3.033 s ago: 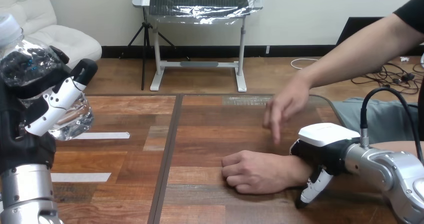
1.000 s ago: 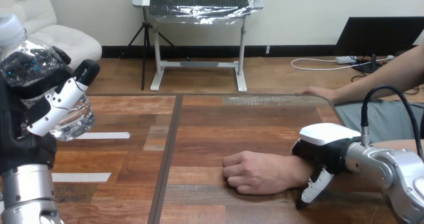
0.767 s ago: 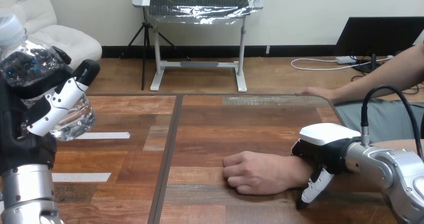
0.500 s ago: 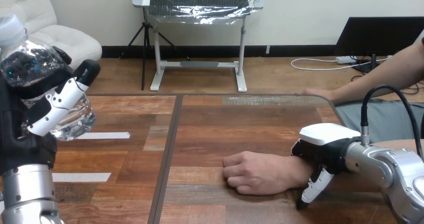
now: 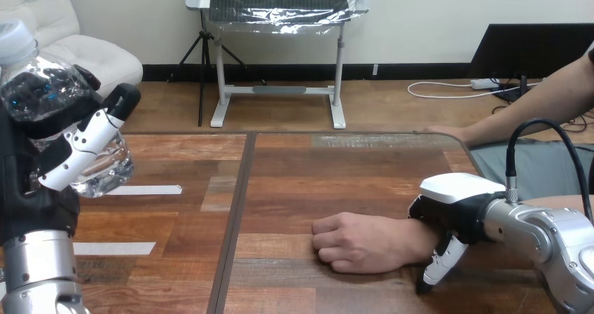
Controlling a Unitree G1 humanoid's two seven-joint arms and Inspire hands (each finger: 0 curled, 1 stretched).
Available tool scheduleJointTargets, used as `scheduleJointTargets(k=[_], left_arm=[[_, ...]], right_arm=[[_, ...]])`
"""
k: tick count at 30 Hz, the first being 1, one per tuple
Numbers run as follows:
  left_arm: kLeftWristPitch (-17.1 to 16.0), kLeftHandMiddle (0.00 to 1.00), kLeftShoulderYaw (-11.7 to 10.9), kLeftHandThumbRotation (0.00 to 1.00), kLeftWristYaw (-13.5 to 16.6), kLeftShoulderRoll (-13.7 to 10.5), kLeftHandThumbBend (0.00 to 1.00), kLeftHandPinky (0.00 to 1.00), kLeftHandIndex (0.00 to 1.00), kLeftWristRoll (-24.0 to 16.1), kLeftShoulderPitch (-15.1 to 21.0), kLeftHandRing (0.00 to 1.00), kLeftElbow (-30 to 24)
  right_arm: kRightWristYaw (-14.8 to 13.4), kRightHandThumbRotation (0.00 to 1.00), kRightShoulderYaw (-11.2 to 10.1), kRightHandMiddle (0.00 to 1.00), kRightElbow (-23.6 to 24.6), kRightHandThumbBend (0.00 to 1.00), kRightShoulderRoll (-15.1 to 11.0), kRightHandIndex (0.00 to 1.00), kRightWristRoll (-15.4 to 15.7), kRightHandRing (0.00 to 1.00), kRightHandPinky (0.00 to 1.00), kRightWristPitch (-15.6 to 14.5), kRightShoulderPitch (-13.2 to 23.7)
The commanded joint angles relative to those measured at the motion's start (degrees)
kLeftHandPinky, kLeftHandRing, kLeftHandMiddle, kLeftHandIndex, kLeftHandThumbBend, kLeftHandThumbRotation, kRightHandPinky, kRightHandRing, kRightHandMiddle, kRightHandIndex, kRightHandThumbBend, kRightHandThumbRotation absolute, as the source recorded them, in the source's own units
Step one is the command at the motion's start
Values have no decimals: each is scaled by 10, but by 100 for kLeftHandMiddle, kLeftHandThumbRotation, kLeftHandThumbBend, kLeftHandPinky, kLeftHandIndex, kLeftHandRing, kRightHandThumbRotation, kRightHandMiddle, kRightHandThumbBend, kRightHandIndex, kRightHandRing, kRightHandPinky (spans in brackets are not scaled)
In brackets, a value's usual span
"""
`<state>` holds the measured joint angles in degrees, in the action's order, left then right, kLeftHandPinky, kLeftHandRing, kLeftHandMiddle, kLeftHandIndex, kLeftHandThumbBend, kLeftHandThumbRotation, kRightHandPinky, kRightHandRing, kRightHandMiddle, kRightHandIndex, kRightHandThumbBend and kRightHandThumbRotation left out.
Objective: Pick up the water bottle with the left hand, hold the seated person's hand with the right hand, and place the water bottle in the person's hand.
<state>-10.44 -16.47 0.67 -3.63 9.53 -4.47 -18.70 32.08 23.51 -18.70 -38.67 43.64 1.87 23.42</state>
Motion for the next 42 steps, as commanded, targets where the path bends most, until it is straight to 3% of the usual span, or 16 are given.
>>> scheduleJointTargets(k=[1,18,29,42], left_arm=[[-12,27,7,0,-2,-3,28,16,34,2,21,21,-25],[-12,27,9,0,1,-2,29,15,34,-5,21,21,-25],[-17,27,9,0,-2,1,28,15,34,2,23,21,-18],[-14,27,7,0,1,-1,27,15,34,-2,22,21,-22]], right_arm=[[21,27,13,63,-18,93,-5,66,-5,56,45,-4,-23],[36,19,16,57,-21,91,-3,62,0,48,38,-18,-20],[31,8,12,49,-28,89,-1,47,-9,41,30,-21,-24],[52,0,12,43,-32,85,1,37,-24,37,27,-32,-21]])
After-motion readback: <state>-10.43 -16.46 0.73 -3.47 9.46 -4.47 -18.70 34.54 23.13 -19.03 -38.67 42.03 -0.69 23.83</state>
